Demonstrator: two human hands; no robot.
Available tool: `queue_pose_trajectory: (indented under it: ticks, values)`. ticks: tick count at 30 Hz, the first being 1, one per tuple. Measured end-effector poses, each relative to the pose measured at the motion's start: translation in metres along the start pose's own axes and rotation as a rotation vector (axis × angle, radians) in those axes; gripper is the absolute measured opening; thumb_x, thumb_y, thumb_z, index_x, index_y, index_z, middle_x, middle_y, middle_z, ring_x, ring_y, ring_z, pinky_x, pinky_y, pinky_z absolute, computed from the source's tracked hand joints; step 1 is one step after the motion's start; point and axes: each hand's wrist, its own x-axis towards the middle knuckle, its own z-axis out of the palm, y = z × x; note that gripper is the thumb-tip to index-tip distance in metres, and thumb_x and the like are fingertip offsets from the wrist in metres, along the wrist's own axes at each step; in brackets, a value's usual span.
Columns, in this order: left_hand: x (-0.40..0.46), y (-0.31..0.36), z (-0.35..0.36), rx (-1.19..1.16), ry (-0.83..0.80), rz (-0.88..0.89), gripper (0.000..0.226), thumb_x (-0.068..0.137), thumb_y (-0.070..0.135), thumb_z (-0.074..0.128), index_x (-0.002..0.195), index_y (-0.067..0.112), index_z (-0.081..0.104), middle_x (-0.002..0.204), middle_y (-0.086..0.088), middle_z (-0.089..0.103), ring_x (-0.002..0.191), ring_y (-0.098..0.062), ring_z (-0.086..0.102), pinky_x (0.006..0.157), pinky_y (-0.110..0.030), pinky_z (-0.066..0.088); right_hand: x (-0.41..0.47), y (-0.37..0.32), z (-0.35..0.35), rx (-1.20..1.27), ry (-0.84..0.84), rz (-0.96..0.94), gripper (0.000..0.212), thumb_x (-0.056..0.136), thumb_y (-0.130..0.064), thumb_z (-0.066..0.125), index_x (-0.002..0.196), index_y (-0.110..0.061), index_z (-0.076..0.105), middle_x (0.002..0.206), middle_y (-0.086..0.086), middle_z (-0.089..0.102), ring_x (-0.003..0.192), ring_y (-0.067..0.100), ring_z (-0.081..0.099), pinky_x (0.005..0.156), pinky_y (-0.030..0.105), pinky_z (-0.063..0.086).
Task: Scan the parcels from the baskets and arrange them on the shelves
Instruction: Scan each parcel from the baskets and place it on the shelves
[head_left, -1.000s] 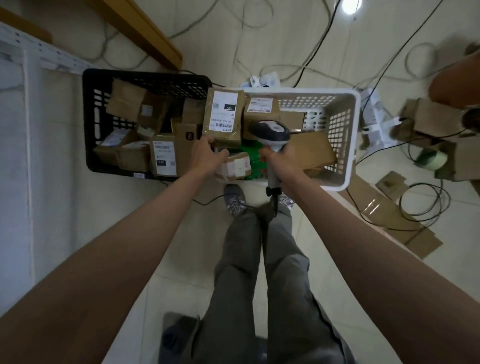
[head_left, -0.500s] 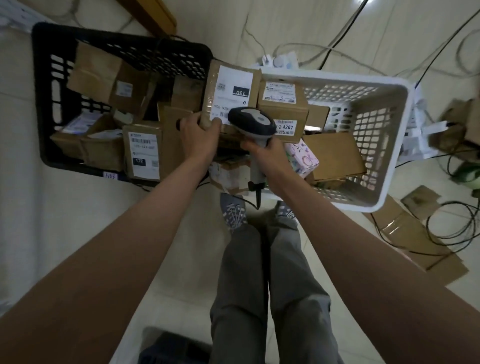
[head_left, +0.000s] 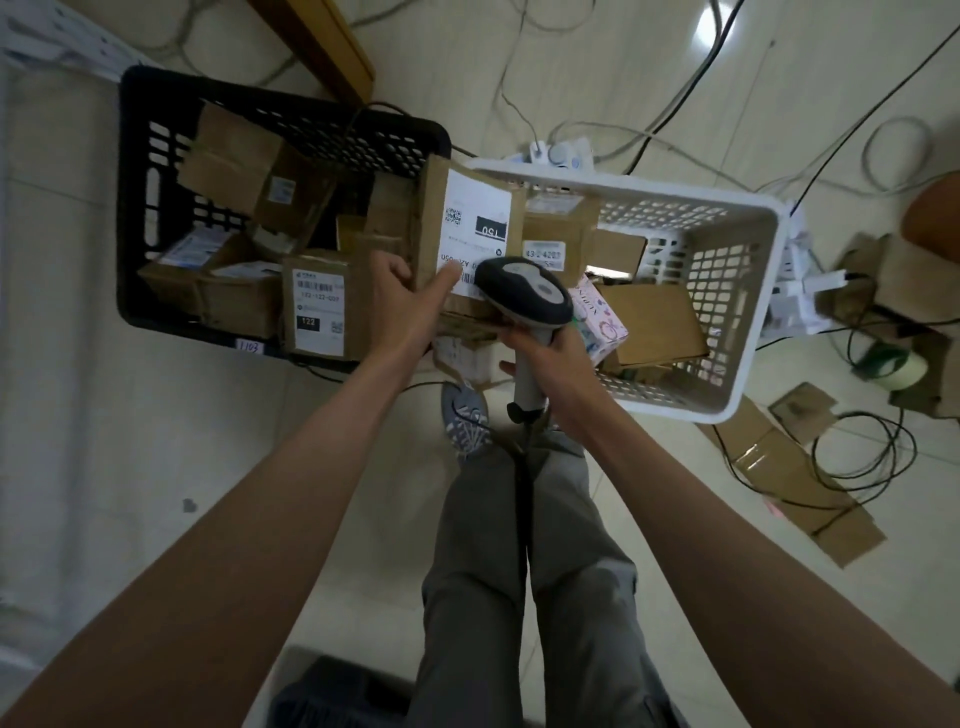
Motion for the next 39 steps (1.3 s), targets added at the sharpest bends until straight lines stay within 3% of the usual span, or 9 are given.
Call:
queue_pose_trajectory:
  ticks: [5, 9, 14, 21, 27, 31, 35, 37, 39]
  values:
    - [-0.031, 0.013, -0.035, -0.046, -0.106, -0.085, 0.031, 0.084, 0.039, 0.069, 0.080, 0.027, 0.041, 0.083, 0.006, 0.054, 0.073, -0.002, 0.057, 0.065, -0.023, 0.047, -0.040, -0.026, -0.003, -0.014, 0.015, -0.038, 0.027, 0.093, -0.006, 0.068, 0.107, -0.029, 0.063, 0.101, -0.007, 0.071, 0.092, 0.008, 0.066, 0.085, 0.042, 0.060]
    - [-0.069, 0.033, -0.067, -0.170, -0.238, -0.178, 0.028, 0.077, 0.042, 0.069, 0.084, 0.022, 0.050, 0.111, -0.019, 0.066, 0.097, -0.029, 0.065, 0.081, -0.044, 0.051, -0.084, -0.050, -0.008, -0.030, 0.039, -0.052, 0.032, 0.094, -0.007, 0.068, 0.122, -0.021, 0.062, 0.109, -0.001, 0.072, 0.098, 0.012, 0.069, 0.086, 0.036, 0.061]
    - [-0.115, 0.051, -0.101, -0.258, -0.274, -0.217, 0.027, 0.077, 0.029, 0.077, 0.086, 0.019, 0.053, 0.104, -0.011, 0.069, 0.094, -0.023, 0.066, 0.073, -0.033, 0.054, -0.146, -0.081, -0.008, -0.047, 0.065, -0.045, 0.029, 0.097, -0.006, 0.064, 0.125, -0.014, 0.062, 0.119, 0.011, 0.070, 0.113, 0.028, 0.066, 0.096, 0.048, 0.058]
    - [-0.163, 0.076, -0.137, -0.233, -0.251, -0.192, 0.047, 0.067, 0.023, 0.085, 0.091, 0.021, 0.045, 0.106, -0.007, 0.066, 0.096, -0.023, 0.066, 0.077, -0.035, 0.055, -0.226, -0.126, -0.003, -0.192, 0.056, -0.105, 0.024, 0.094, -0.006, 0.066, 0.118, -0.011, 0.063, 0.092, 0.003, 0.067, 0.077, 0.013, 0.063, 0.062, 0.021, 0.056]
    - [-0.198, 0.082, -0.181, -0.304, -0.191, -0.171, 0.062, 0.052, 0.027, 0.087, 0.090, 0.024, 0.039, 0.102, -0.001, 0.066, 0.098, -0.024, 0.066, 0.080, -0.039, 0.056, -0.291, -0.151, 0.021, -0.355, -0.103, -0.096, 0.013, 0.095, -0.005, 0.064, 0.096, -0.018, 0.066, 0.074, 0.005, 0.065, 0.062, 0.013, 0.061, 0.056, 0.023, 0.053]
    - [-0.223, 0.087, -0.229, -0.417, -0.128, -0.149, 0.069, 0.044, 0.031, 0.086, 0.092, 0.023, 0.036, 0.106, -0.006, 0.063, 0.099, -0.028, 0.065, 0.091, -0.052, 0.054, -0.326, -0.167, 0.065, -0.421, -0.197, -0.125, 0.019, 0.094, -0.001, 0.062, 0.094, -0.020, 0.064, 0.078, 0.009, 0.064, 0.067, 0.016, 0.062, 0.063, 0.032, 0.058]
    - [-0.245, 0.086, -0.284, -0.511, 0.009, -0.089, 0.060, 0.060, 0.014, 0.086, 0.095, 0.018, 0.037, 0.102, -0.007, 0.056, 0.097, -0.024, 0.059, 0.096, -0.057, 0.051, -0.341, -0.188, 0.121, -0.552, -0.315, -0.217, 0.013, 0.091, -0.005, 0.067, 0.103, -0.009, 0.068, 0.085, 0.008, 0.068, 0.070, 0.014, 0.066, 0.062, 0.029, 0.060]
    - [-0.255, 0.079, -0.309, -0.555, 0.105, -0.077, 0.053, 0.073, 0.001, 0.083, 0.098, 0.015, 0.038, 0.100, -0.005, 0.059, 0.095, -0.024, 0.061, 0.093, -0.054, 0.055, -0.345, -0.196, 0.148, -0.616, -0.379, -0.249, 0.009, 0.090, -0.005, 0.068, 0.099, -0.005, 0.067, 0.082, 0.009, 0.068, 0.072, 0.019, 0.066, 0.063, 0.034, 0.061]
    - [-0.269, 0.068, -0.333, -0.600, 0.213, -0.068, 0.050, 0.076, -0.003, 0.081, 0.099, 0.013, 0.040, 0.096, -0.002, 0.061, 0.085, -0.014, 0.067, 0.078, -0.037, 0.060, -0.350, -0.204, 0.173, -0.671, -0.452, -0.275, 0.009, 0.090, -0.005, 0.067, 0.097, 0.000, 0.068, 0.080, 0.013, 0.067, 0.073, 0.024, 0.066, 0.066, 0.041, 0.061]
